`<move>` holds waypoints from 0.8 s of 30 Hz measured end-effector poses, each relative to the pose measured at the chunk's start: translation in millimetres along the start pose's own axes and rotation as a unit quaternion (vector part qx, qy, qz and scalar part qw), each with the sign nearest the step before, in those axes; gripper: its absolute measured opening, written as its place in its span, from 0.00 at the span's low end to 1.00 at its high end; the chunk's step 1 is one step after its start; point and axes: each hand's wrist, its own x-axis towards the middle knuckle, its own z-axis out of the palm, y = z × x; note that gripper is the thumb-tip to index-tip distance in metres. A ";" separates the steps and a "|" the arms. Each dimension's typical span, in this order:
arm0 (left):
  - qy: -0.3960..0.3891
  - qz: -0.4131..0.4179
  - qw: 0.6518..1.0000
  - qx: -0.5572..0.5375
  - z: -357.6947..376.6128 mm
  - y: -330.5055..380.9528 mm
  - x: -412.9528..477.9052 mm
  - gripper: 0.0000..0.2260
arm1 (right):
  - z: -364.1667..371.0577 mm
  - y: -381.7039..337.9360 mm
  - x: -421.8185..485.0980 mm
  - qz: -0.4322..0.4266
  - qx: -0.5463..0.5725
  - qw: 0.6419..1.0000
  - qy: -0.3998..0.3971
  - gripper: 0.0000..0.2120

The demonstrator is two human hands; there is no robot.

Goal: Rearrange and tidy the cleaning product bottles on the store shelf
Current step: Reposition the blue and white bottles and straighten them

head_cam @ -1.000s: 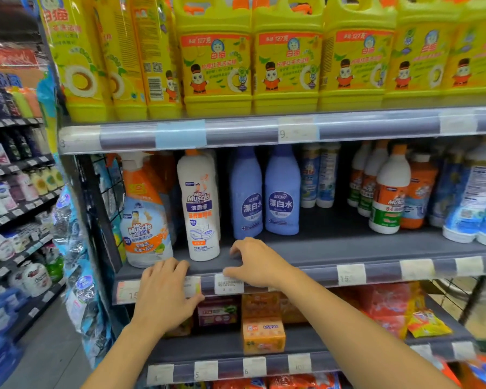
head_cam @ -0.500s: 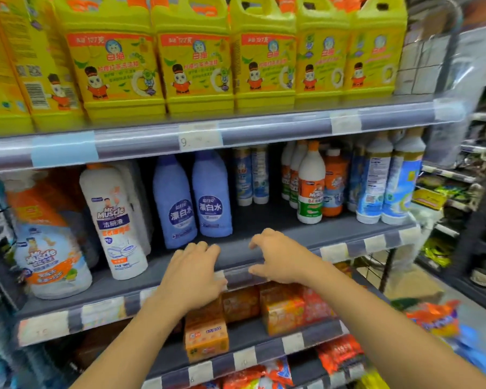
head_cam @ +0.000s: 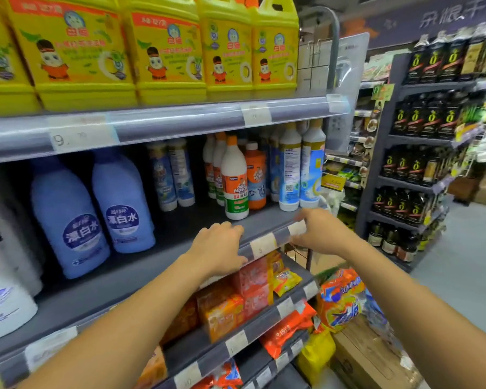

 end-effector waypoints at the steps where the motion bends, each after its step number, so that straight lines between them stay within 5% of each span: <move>1: -0.001 0.001 1.000 -0.004 -0.1 6.0 8.5 0.22 | -4.3 6.8 5.4 0.001 -0.007 1.000 0.007 0.27; 11: 0.072 -0.072 0.981 -0.165 -3.3 66.1 115.9 0.27 | -45.4 82.5 86.5 0.027 0.074 0.993 0.093 0.30; 18: 0.172 -0.201 0.910 -0.318 -1.6 104.0 186.7 0.40 | -44.8 98.7 148.5 0.016 0.238 0.961 0.143 0.34; 24: 0.237 -0.254 0.840 -0.416 3.0 118.5 213.6 0.33 | -27.4 99.8 177.7 -0.024 0.309 0.942 0.129 0.29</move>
